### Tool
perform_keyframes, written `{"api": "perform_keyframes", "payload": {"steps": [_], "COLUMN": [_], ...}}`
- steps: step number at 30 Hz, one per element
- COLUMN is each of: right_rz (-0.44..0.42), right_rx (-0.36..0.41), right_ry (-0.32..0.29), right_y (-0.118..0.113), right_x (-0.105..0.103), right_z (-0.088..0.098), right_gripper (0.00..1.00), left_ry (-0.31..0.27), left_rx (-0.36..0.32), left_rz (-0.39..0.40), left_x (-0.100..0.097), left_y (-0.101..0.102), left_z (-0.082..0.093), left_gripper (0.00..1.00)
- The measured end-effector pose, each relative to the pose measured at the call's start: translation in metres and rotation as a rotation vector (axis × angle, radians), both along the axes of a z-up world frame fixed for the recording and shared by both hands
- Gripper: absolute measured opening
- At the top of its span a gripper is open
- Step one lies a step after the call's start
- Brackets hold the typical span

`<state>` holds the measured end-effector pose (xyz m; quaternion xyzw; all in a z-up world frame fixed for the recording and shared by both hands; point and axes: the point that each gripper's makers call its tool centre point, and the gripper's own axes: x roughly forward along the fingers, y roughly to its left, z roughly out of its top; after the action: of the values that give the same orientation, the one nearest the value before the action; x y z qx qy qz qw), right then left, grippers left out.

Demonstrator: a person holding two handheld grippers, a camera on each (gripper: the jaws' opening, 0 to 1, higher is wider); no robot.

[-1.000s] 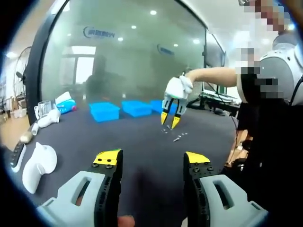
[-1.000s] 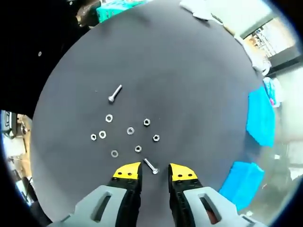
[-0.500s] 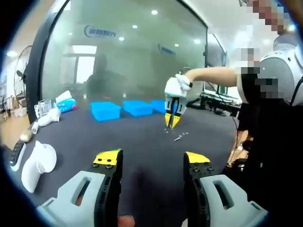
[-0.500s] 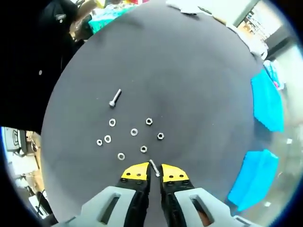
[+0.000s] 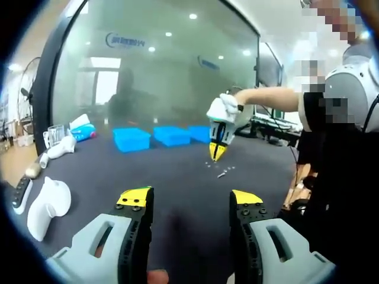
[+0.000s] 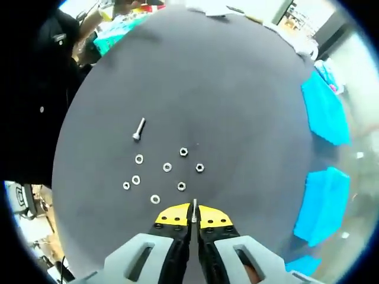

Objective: Sort the screws, nuts, and washers into the corresponding bins

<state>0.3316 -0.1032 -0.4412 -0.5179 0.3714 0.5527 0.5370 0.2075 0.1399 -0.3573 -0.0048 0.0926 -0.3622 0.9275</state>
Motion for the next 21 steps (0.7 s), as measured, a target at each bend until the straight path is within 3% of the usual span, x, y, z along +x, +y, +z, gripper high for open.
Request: {"api": "perform_keyframes", "payload": {"steps": [4,9,17,21], "right_rz": [-0.040,-0.097,-0.258,-0.335], "right_rx": [0.058,0.128,0.377,0.469], "right_ry": [-0.030,-0.110,-0.228,-0.292], "right_y": [-0.004,-0.017,-0.029,-0.044], "right_x": [-0.002,-0.009,-0.030,-0.042], "right_z": [0.011,0.029,0.060,0.067], "right_gripper": [0.01,0.01,0.01,0.01], "left_ry": [-0.009,-0.015,-0.031,-0.041], "left_rx": [-0.003,-0.005,-0.015,-0.008], "left_rz": [-0.005,-0.015,-0.031,-0.041], "left_x": [0.001,0.001,0.004,0.004], "left_y": [-0.002,-0.005,-0.014,-0.019], "left_z": [0.004,0.006,0.016,0.021], "left_gripper": [0.50,0.50,0.50,0.50]}}
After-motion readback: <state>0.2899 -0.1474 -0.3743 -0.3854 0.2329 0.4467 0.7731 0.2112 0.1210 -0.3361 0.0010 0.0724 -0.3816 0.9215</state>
